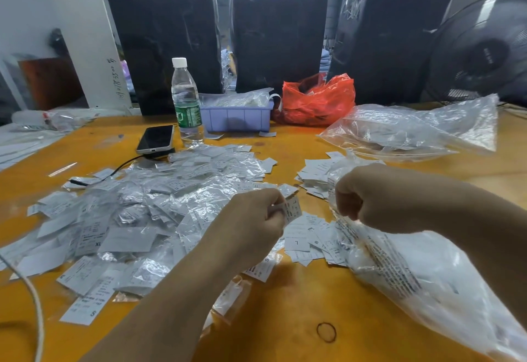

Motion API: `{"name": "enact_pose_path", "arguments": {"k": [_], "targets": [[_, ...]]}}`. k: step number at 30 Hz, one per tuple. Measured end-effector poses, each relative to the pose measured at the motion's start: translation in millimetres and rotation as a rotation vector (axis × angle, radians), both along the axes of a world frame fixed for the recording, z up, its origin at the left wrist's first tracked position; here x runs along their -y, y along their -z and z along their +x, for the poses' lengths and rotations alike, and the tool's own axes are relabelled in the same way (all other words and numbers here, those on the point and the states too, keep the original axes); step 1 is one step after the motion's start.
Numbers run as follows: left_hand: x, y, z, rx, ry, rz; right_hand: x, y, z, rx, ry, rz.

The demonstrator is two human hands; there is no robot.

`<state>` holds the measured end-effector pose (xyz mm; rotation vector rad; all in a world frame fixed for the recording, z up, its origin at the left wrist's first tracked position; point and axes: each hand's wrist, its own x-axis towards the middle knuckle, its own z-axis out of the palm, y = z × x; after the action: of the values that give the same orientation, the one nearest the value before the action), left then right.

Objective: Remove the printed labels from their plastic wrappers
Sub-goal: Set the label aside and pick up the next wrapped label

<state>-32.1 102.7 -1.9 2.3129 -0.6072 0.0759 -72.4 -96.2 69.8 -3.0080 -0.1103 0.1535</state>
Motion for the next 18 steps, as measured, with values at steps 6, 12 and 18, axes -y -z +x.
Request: {"name": "enact_pose_path", "arguments": {"k": [6,12,18], "targets": [[4.3,0.5,-4.4,-0.013,0.016,0.014,10.4,16.8,-20.9,-0.022,0.038,-0.096],[7.5,2.2,-6.8,-0.045,0.070,0.001,17.6,46.4,-18.3,0.027,0.087,-0.005],[9.0,3.3,-6.7,-0.058,0.075,-0.005,27.0,51.1,-23.8,0.070,0.053,-0.088]]}}
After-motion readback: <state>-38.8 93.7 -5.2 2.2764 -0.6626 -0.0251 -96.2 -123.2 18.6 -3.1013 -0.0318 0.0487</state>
